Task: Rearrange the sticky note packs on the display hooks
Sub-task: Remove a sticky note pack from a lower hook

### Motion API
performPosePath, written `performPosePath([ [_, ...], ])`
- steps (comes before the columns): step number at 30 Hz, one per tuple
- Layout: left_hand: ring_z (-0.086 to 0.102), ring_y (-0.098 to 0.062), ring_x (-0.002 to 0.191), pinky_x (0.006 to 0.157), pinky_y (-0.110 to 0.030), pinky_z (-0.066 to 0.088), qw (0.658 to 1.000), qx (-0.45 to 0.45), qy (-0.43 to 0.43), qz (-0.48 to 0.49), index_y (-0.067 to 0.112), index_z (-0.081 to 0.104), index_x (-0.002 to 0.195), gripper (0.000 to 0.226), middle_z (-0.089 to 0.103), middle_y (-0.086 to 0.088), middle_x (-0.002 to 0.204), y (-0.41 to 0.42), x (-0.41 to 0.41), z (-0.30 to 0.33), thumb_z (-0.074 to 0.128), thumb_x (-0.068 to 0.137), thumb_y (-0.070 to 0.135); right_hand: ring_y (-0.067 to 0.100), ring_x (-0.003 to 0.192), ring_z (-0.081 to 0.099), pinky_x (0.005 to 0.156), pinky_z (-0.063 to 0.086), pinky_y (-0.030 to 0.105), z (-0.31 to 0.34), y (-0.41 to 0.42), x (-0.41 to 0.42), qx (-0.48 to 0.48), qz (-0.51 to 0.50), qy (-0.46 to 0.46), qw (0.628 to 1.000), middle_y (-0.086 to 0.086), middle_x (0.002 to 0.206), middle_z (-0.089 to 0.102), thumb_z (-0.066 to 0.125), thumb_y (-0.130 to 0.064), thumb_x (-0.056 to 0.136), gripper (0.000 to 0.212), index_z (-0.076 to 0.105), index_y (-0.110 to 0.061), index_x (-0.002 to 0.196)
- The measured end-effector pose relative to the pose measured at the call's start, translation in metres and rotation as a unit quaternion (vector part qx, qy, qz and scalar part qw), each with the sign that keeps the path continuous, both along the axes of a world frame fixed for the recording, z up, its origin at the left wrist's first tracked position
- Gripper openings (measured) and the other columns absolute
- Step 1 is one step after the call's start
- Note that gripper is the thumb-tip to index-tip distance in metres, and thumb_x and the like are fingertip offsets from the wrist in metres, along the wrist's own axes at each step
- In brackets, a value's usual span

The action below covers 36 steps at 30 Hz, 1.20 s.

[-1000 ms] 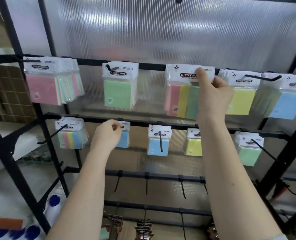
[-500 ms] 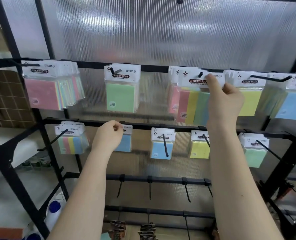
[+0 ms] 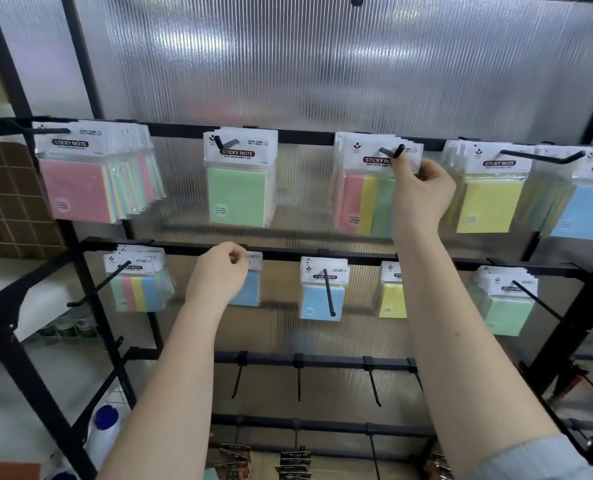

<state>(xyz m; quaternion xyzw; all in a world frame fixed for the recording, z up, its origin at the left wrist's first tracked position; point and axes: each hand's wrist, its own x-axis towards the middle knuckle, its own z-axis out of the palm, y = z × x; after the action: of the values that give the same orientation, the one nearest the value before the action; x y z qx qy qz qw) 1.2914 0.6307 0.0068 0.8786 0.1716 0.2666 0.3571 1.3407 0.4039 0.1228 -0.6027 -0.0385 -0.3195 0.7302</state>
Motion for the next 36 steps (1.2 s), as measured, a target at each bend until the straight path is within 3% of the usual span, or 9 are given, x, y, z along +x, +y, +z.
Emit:
performPosePath([
  [5, 0.049, 0.001, 0.072, 0.054, -0.017, 0.031, 1.0, 0.002, -0.001, 0.0, 0.028, 0.06, 0.092, 0.013, 0.055, 0.018, 0.082, 0.0, 0.0, 0.0, 0.049, 0.092, 0.021, 0.003, 0.062, 0.045, 0.062, 0.039, 0.013, 0.002, 0.006, 0.013, 0.014, -0.035, -0.009, 0.999, -0.009, 0.071, 0.054, 0.071, -0.026, 0.083, 0.016, 0.061, -0.015, 0.083],
  [13, 0.046, 0.004, 0.072, 0.054, -0.016, 0.03, 1.0, -0.007, -0.002, 0.001, 0.025, 0.062, 0.1, 0.015, 0.056, 0.013, 0.091, 0.003, -0.007, -0.002, 0.048, 0.094, 0.021, 0.007, 0.091, 0.062, 0.079, 0.048, 0.012, -0.02, 0.005, 0.008, 0.074, -0.091, -0.02, 0.993, -0.002, 0.1, 0.069, 0.065, -0.022, 0.088, 0.022, 0.069, -0.009, 0.106],
  [21, 0.05, 0.0, 0.075, 0.054, -0.014, 0.031, 1.0, -0.011, -0.01, 0.013, 0.023, 0.064, 0.101, 0.016, 0.06, 0.011, 0.095, 0.002, -0.016, -0.008, 0.05, 0.094, 0.022, -0.001, 0.076, 0.057, 0.063, 0.04, 0.004, -0.105, 0.011, -0.013, 0.105, -0.118, 0.04, 0.987, -0.01, 0.082, 0.065, 0.052, -0.032, 0.095, 0.021, 0.067, -0.022, 0.084],
  [24, 0.049, 0.003, 0.073, 0.053, -0.016, 0.032, 0.999, -0.024, -0.012, 0.018, 0.025, 0.064, 0.096, 0.016, 0.061, 0.01, 0.095, 0.004, -0.02, -0.01, 0.049, 0.093, 0.021, -0.005, 0.058, 0.046, 0.06, 0.039, 0.013, -0.138, 0.014, -0.01, 0.045, -0.078, 0.12, 0.989, -0.014, 0.064, 0.052, 0.047, -0.031, 0.096, 0.029, 0.057, -0.023, 0.07],
  [26, 0.051, 0.0, 0.076, 0.053, -0.017, 0.033, 0.999, -0.028, -0.009, 0.02, 0.024, 0.066, 0.1, 0.019, 0.061, 0.009, 0.097, 0.006, -0.023, -0.011, 0.048, 0.094, 0.021, 0.0, 0.068, 0.05, 0.072, 0.045, 0.026, -0.155, 0.015, 0.0, -0.033, -0.012, 0.199, 0.979, -0.009, 0.082, 0.061, 0.044, -0.025, 0.097, 0.021, 0.063, -0.018, 0.092],
  [28, 0.052, -0.004, 0.081, 0.054, -0.015, 0.032, 0.999, -0.028, -0.007, 0.02, 0.022, 0.066, 0.104, 0.021, 0.06, 0.01, 0.098, 0.008, -0.026, -0.013, 0.048, 0.094, 0.02, 0.011, 0.077, 0.054, 0.074, 0.05, 0.026, -0.163, 0.018, 0.01, -0.11, 0.073, 0.278, 0.951, 0.001, 0.124, 0.058, 0.041, -0.019, 0.097, 0.04, 0.047, -0.012, 0.137],
  [31, 0.051, -0.005, 0.084, 0.055, -0.012, 0.031, 0.999, -0.023, -0.007, 0.022, 0.021, 0.066, 0.104, 0.02, 0.058, 0.011, 0.096, 0.008, -0.029, -0.013, 0.048, 0.094, 0.018, 0.009, 0.053, 0.039, 0.04, 0.033, 0.017, -0.165, 0.026, 0.021, -0.181, 0.137, 0.318, 0.92, 0.0, 0.095, 0.055, 0.039, -0.013, 0.097, 0.041, 0.046, -0.011, 0.137],
  [33, 0.051, -0.002, 0.08, 0.056, -0.014, 0.032, 0.999, -0.032, -0.011, 0.021, 0.022, 0.065, 0.102, 0.019, 0.057, 0.011, 0.095, 0.008, -0.032, -0.013, 0.048, 0.094, 0.018, 0.011, 0.054, 0.037, 0.044, 0.029, 0.022, -0.166, 0.029, 0.026, -0.195, 0.143, 0.317, 0.917, -0.001, 0.073, 0.05, 0.039, -0.009, 0.095, 0.03, 0.056, -0.007, 0.119],
  [36, 0.049, 0.004, 0.076, 0.056, -0.016, 0.033, 0.999, -0.043, -0.009, 0.022, 0.023, 0.065, 0.101, 0.019, 0.057, 0.012, 0.093, 0.011, -0.035, -0.014, 0.048, 0.094, 0.019, 0.01, 0.059, 0.042, 0.049, 0.031, 0.024, -0.17, 0.03, 0.029, -0.19, 0.134, 0.304, 0.924, -0.001, 0.071, 0.052, 0.041, -0.008, 0.094, 0.024, 0.06, -0.01, 0.109],
])
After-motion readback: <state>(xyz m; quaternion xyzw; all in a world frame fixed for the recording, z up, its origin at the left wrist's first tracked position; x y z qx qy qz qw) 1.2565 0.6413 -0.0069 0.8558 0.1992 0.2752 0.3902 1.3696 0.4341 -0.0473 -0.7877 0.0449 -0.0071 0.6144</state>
